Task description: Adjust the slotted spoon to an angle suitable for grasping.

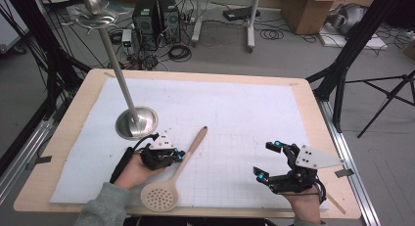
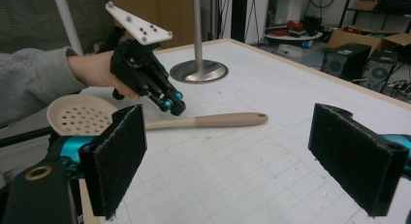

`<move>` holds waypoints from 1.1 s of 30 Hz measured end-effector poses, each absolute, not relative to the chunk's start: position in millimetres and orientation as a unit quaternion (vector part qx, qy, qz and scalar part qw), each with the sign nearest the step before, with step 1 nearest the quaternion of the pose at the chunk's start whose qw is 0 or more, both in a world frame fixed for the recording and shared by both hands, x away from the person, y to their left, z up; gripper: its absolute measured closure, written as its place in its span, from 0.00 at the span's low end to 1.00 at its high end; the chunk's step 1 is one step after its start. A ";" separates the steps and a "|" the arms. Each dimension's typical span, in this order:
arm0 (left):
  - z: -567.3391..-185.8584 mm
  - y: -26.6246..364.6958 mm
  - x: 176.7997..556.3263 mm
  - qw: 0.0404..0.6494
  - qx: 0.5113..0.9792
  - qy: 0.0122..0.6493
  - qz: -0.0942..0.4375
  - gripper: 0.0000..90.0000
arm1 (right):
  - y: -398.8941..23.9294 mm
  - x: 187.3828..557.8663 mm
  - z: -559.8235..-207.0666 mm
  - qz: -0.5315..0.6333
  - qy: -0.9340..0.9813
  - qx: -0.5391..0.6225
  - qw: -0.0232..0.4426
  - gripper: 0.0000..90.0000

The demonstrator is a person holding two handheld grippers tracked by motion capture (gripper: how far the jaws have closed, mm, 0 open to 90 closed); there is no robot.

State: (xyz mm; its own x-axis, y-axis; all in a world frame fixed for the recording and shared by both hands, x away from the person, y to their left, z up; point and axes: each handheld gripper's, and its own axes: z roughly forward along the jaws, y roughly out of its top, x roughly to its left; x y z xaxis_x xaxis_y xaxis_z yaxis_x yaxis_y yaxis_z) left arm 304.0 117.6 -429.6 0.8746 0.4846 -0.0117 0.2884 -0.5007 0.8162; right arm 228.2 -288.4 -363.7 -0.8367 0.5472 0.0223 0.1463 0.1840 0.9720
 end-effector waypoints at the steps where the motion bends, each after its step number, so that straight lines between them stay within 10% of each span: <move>1: -426.8 118.5 301.5 0.452 0.857 0.225 0.109 1.00 | -288.3 228.2 -363.4 0.596 0.751 0.229 0.169 0.14; 33: -423.0 103.6 272.0 0.387 0.899 0.189 0.078 1.00 | -289.4 226.6 -362.5 0.597 0.749 0.232 0.169 0.14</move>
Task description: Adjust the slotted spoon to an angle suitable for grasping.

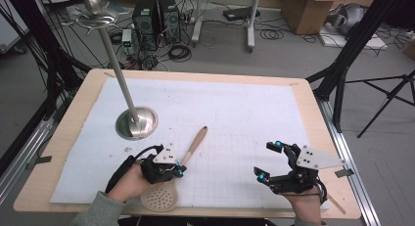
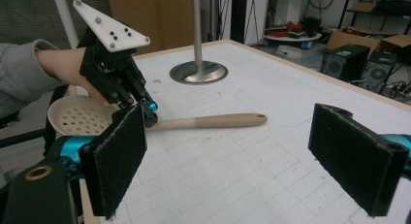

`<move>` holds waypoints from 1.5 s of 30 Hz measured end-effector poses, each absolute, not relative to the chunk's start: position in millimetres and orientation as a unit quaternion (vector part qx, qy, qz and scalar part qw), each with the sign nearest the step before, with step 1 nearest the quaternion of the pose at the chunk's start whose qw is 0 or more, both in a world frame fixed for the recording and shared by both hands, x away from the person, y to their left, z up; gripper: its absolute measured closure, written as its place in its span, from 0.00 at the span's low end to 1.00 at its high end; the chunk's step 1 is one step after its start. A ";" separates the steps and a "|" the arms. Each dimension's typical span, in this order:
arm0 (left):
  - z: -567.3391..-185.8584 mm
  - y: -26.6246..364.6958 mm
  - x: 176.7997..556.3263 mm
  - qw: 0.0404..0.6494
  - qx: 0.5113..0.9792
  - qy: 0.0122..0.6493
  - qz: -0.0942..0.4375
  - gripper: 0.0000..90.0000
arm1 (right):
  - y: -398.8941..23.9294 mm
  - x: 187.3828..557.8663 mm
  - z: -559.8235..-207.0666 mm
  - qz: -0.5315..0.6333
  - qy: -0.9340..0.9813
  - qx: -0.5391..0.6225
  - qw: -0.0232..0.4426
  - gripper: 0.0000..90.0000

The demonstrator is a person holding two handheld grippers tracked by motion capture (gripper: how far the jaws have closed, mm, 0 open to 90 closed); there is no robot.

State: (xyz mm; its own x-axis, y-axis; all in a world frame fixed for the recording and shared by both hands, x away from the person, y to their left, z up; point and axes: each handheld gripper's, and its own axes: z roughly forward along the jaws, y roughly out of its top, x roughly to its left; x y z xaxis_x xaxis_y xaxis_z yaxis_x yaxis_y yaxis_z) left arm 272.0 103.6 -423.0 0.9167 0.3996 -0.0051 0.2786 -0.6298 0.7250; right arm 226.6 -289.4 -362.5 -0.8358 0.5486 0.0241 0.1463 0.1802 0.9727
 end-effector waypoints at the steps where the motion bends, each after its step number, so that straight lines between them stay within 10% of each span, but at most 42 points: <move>1: -423.9 103.0 271.7 0.388 0.899 0.190 0.077 1.00 | -289.7 226.5 -362.3 0.596 0.750 0.231 0.169 0.14; 29: -429.6 100.1 264.2 0.339 0.925 0.160 0.065 1.00 | -286.1 228.4 -364.2 0.594 0.753 0.227 0.167 0.14; 45: -426.7 160.8 267.6 0.325 0.929 0.165 0.072 1.00 | -283.2 229.6 -365.9 0.590 0.757 0.228 0.165 0.14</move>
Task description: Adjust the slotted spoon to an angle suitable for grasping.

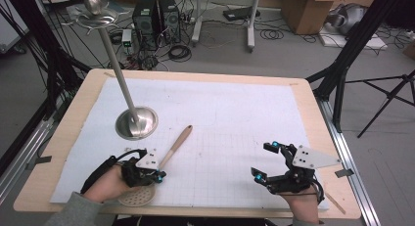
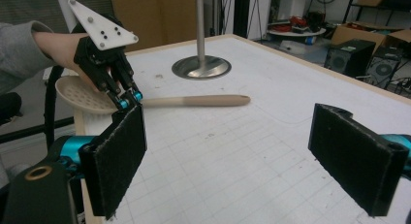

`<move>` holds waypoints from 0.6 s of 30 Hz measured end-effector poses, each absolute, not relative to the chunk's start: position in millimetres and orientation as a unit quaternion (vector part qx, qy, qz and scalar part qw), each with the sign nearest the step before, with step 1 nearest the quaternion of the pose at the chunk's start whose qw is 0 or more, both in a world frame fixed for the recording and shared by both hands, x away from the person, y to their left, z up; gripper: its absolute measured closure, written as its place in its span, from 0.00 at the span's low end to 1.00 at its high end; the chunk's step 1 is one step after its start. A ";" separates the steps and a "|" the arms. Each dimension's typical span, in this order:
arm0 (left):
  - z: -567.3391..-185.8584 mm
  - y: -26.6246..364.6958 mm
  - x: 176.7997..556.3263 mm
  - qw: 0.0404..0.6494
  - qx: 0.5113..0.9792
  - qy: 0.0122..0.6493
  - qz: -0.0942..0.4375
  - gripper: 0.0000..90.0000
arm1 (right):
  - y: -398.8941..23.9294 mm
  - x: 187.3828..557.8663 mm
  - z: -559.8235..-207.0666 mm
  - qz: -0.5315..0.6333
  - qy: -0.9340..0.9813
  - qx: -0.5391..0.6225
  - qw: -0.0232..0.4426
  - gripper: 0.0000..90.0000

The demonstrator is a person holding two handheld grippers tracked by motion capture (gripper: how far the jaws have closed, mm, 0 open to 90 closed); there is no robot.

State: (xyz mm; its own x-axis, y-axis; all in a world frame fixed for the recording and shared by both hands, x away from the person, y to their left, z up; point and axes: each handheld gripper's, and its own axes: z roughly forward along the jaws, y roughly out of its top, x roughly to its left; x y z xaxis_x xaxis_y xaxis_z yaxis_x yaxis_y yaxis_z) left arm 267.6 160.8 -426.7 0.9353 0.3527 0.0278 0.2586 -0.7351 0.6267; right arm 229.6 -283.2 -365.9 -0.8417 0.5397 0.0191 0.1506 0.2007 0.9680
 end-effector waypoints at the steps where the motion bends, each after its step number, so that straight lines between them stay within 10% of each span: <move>1: -427.2 163.7 267.6 0.327 0.927 0.166 0.074 1.00 | -282.7 229.4 -366.2 0.589 0.758 0.229 0.162 0.14; 18: -414.5 178.1 276.5 0.393 0.894 0.200 0.078 1.00 | -282.4 229.2 -365.2 0.589 0.758 0.226 0.165 0.14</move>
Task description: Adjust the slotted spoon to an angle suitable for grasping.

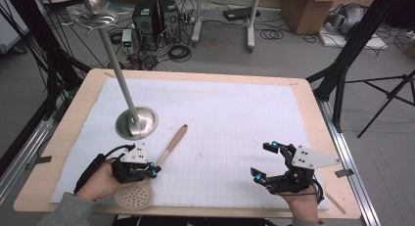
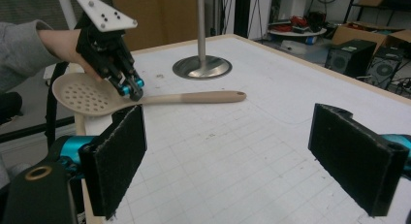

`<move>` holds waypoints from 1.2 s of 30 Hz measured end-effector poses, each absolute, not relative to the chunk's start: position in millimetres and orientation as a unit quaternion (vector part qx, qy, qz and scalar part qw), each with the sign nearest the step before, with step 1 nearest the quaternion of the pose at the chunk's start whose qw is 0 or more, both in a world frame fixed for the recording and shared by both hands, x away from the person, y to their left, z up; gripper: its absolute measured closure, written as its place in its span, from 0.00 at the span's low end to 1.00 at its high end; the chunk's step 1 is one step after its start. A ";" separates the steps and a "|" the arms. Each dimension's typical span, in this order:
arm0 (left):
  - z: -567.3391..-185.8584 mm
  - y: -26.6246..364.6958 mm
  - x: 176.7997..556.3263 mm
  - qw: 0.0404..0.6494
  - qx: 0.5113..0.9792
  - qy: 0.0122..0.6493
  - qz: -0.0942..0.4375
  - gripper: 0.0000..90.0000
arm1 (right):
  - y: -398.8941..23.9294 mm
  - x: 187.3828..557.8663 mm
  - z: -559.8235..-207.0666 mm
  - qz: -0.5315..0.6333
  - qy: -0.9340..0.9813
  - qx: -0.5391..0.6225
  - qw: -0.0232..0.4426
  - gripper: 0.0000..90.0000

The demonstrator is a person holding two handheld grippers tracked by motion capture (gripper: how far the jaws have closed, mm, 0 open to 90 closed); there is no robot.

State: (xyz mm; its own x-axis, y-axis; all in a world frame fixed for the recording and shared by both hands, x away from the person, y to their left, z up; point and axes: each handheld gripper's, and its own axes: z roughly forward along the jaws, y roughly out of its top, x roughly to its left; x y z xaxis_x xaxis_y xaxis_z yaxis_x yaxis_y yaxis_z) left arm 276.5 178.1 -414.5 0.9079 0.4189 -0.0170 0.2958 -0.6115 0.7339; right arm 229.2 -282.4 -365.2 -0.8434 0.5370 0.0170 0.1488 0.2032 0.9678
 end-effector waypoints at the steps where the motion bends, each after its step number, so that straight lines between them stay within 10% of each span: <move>1: -412.2 178.2 278.7 0.399 0.890 0.204 0.082 1.00 | -282.1 229.0 -365.0 0.590 0.758 0.227 0.164 0.14; 36: -426.8 153.0 343.5 0.368 0.874 0.300 0.105 0.99 | -291.2 224.7 -361.6 0.604 0.746 0.228 0.165 0.14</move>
State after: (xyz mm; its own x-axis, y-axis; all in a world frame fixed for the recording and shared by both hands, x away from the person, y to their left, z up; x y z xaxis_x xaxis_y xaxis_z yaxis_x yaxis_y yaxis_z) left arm 343.5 153.0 -426.8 0.7984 0.6011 -0.0366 0.4457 -0.5491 0.7070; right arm 224.7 -291.2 -361.6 -0.8413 0.5399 0.0285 0.1403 0.1672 0.9759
